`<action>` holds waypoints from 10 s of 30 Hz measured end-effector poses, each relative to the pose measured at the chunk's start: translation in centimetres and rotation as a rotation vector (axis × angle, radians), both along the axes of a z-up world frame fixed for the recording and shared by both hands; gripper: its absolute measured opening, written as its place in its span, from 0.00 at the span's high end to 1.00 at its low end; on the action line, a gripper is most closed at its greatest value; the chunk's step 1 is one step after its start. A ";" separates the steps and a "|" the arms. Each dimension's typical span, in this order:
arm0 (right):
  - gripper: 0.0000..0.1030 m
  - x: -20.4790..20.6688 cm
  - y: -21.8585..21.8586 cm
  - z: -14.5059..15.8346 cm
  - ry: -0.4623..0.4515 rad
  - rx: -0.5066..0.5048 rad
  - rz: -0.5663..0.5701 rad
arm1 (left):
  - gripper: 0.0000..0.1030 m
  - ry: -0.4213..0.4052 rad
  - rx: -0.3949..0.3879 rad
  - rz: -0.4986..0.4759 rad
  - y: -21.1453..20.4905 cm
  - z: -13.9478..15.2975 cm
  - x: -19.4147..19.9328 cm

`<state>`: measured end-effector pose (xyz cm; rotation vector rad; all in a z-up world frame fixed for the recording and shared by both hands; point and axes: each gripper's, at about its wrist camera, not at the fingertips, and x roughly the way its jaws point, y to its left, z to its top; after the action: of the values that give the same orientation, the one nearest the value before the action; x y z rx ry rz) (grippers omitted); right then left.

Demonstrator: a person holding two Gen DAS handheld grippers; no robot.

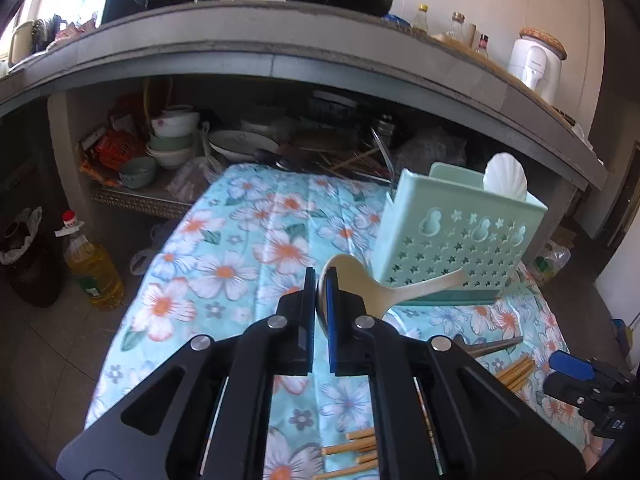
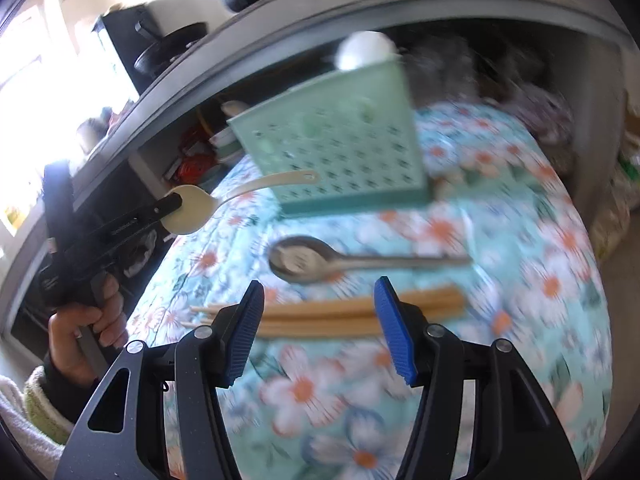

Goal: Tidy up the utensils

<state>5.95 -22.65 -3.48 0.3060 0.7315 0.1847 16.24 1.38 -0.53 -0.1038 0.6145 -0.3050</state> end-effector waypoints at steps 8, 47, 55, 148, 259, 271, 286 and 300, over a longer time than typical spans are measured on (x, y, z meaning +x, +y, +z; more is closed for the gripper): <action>0.45 5.5 6.2 -1.2 0.044 -0.256 0.097 | 0.97 -0.021 -0.007 0.065 3.3 0.9 -0.3; 0.97 2.1 2.8 6.5 -0.166 -0.184 -0.107 | 0.97 -0.219 0.016 0.165 5.5 8.3 -2.8; 0.97 0.7 -0.3 8.3 -0.217 -0.105 -0.152 | 0.97 -0.342 0.041 0.129 3.8 12.6 -4.1; 0.97 7.0 -11.5 18.0 -0.512 0.460 0.069 | 0.52 -0.026 -0.017 -0.227 -0.8 3.0 0.9; 0.06 -5.2 -11.0 -7.2 0.161 0.377 -0.378 | 0.08 0.229 0.190 -0.630 -9.3 -9.6 -13.6; 0.06 -4.8 -11.0 -7.2 0.188 0.379 -0.395 | 0.08 0.248 0.180 -0.622 -9.3 -9.5 -13.3; 0.06 -3.9 -10.3 -6.9 0.249 0.295 -0.389 | 0.08 0.293 0.052 -0.602 -8.2 -9.1 -12.6; 0.06 -3.1 -9.7 -6.7 0.300 0.233 -0.356 | 0.08 0.318 -0.009 -0.596 -7.4 -8.9 -12.2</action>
<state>2.82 -32.37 -10.16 0.6893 0.9394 -0.1185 4.08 -6.02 -9.47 0.0268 0.9553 -0.8796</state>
